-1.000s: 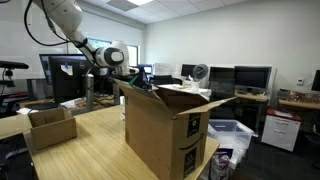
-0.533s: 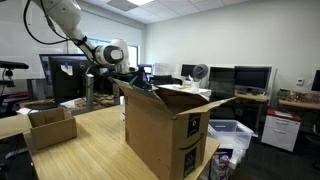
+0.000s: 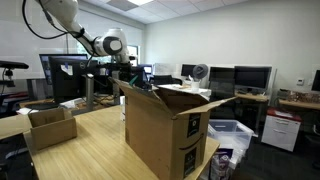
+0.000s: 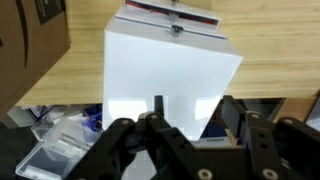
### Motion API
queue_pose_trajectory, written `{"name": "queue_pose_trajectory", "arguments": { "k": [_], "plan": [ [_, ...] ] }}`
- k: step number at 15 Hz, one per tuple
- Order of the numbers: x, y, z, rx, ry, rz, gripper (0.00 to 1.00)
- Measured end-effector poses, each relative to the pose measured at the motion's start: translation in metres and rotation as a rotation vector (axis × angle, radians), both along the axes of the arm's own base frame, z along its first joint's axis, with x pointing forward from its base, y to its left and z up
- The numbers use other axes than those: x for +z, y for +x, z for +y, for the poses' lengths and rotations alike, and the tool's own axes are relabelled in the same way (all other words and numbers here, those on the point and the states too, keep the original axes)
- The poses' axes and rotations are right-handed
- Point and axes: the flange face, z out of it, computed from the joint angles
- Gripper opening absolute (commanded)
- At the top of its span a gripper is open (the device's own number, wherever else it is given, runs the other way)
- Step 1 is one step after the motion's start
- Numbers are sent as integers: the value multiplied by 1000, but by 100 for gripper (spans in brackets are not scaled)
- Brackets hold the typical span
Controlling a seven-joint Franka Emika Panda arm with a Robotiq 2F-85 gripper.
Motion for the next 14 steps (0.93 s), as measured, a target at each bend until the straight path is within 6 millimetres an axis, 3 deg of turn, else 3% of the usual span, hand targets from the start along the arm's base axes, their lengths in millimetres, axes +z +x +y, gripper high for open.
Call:
{"name": "queue_pose_trajectory", "arguments": {
  "k": [1, 6, 7, 9, 14],
  "plan": [
    [2, 5, 4, 6, 4, -26, 96],
    [-10, 31, 22, 28, 28, -113, 100],
    [-16, 37, 24, 29, 32, -119, 84],
    [-29, 48, 24, 26, 38, -130, 77],
    [-50, 63, 18, 7, 43, -123, 43]
  ]
}}
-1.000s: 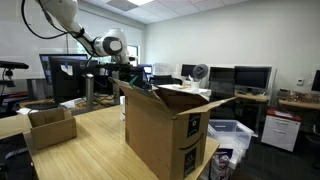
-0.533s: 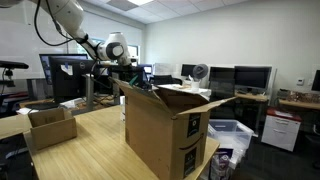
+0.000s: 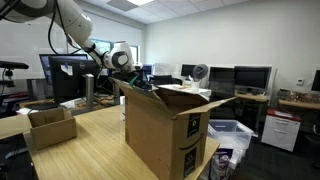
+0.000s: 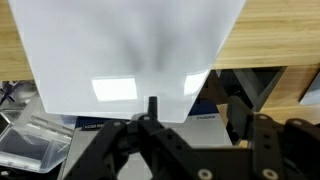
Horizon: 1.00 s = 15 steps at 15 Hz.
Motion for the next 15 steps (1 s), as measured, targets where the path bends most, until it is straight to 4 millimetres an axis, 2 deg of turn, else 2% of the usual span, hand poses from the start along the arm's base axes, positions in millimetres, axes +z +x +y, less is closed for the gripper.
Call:
{"name": "queue_pose_trajectory", "arguments": {
  "k": [6, 8, 11, 15],
  "plan": [
    [-16, -1, -20, -45, -18, 65, 11],
    [-15, -2, -26, -74, -23, 90, 3],
    [-11, -13, -27, -170, -35, 194, 0],
    [-9, -34, -5, -234, -35, 360, 3]
  ]
}}
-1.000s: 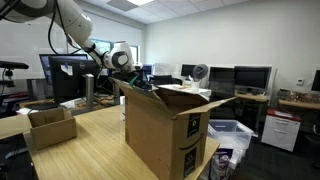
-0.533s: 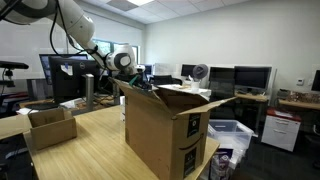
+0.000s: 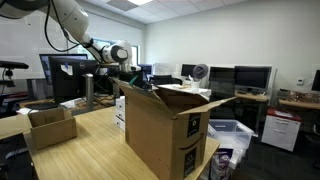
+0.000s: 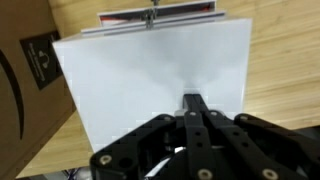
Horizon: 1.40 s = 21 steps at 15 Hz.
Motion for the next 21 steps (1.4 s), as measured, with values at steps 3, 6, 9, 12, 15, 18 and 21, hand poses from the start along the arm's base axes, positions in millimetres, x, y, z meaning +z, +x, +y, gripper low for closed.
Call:
{"name": "queue_pose_trajectory", "arguments": {
  "k": [3, 6, 9, 12, 15, 18, 21],
  "plan": [
    [0, -12, 16, -32, 0, 81, 3],
    [0, -18, 23, -65, 4, 126, 3],
    [0, -21, 28, -77, 19, 147, 2],
    [0, -22, 31, -87, 41, 155, 2],
    [0, -23, 36, -91, 65, 159, 8],
    [2, -24, 41, -86, 71, 158, 32],
    [14, -30, 39, -61, 75, 147, 48]
  ]
}}
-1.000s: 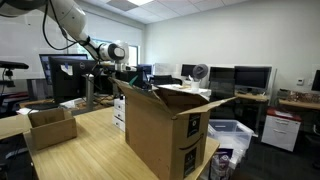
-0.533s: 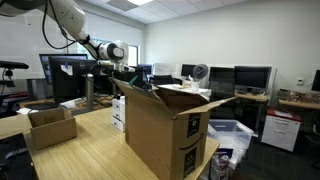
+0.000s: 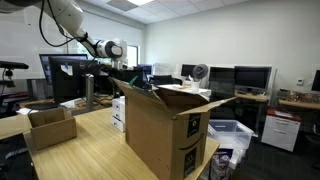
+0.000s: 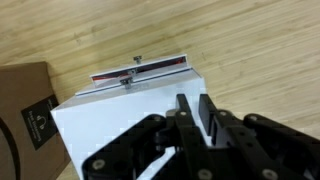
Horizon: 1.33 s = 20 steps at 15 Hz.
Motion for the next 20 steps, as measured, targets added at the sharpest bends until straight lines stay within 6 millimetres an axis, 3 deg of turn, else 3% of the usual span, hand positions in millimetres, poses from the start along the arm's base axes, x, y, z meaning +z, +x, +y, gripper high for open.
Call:
{"name": "queue_pose_trajectory", "arguments": {
  "k": [5, 9, 15, 20],
  "plan": [
    [30, -20, -13, 40, 13, -58, 73],
    [37, -51, -38, 71, 48, -84, 98],
    [11, -79, -71, 90, 79, -65, 100],
    [-14, -87, -82, 100, 77, -44, 100]
  ]
}}
